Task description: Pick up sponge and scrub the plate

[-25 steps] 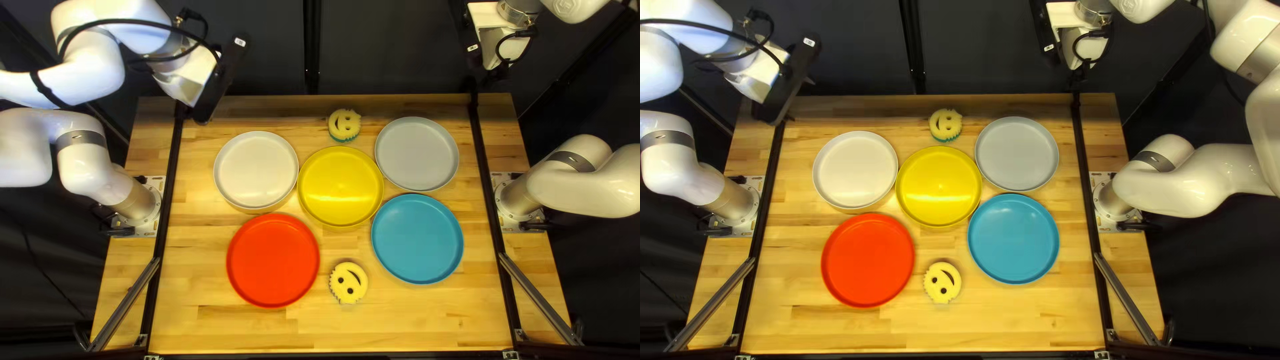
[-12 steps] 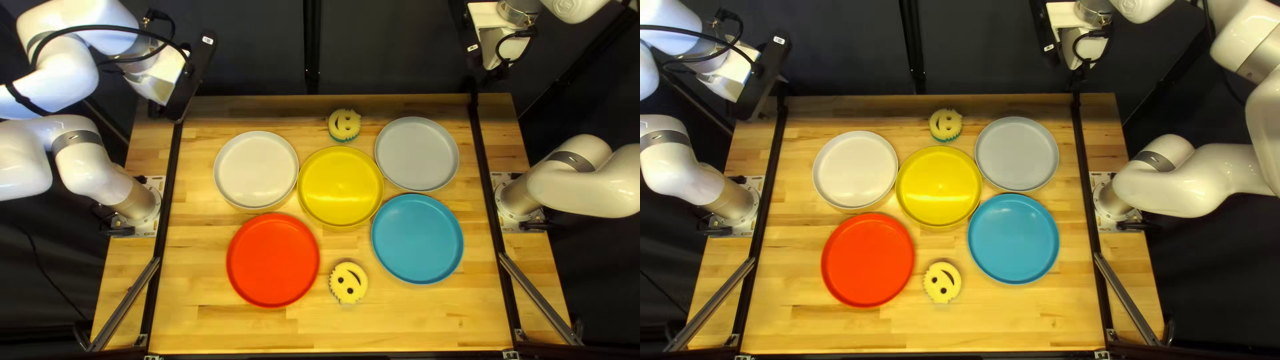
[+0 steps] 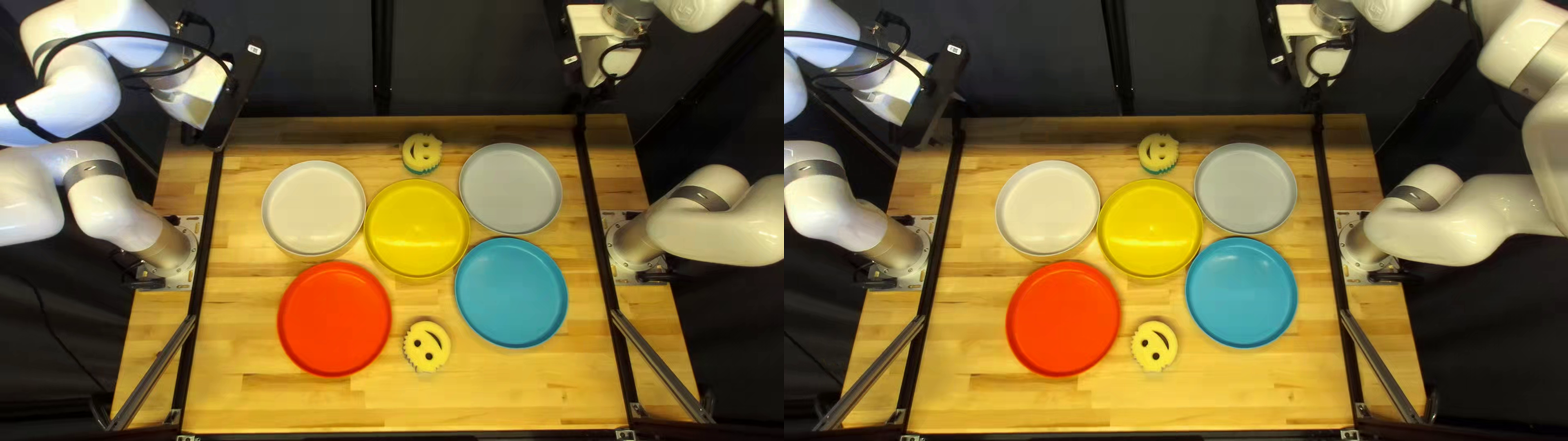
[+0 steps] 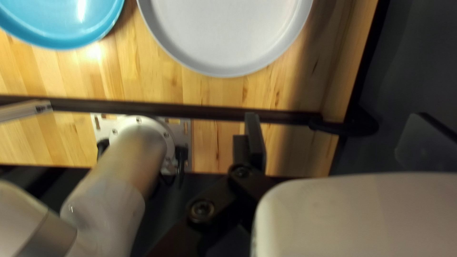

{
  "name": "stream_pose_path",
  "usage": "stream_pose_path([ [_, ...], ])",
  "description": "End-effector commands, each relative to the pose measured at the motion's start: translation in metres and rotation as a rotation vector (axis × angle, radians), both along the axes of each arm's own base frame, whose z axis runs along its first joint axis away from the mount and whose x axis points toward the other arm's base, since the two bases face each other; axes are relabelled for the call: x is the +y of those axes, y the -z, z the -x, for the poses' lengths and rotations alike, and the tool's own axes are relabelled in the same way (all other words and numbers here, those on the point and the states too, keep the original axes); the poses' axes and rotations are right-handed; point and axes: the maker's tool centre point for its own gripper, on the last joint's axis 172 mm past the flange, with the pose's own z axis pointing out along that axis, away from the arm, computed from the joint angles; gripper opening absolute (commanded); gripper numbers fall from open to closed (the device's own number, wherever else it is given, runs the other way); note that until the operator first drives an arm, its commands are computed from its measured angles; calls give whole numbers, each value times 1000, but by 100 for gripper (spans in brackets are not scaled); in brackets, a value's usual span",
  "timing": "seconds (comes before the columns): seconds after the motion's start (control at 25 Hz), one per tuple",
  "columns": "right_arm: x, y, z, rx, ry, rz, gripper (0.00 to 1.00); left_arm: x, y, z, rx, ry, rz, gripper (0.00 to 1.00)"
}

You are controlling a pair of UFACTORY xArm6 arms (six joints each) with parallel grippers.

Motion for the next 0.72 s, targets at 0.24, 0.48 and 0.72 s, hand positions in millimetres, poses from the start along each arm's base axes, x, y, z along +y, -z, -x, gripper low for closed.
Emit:
stream_pose_path([
  [0.24, -3, 33, -48, -41, 118, 5, 100, 0, 0, 0, 0, 0, 0, 100],
  [0.48, -6, 55, -80, -60, 153, 9, 100, 0, 0, 0, 0, 0, 0, 100],
  [0.72, -6, 55, -80, -60, 153, 9, 100, 0, 0, 0, 0, 0, 0, 100],
])
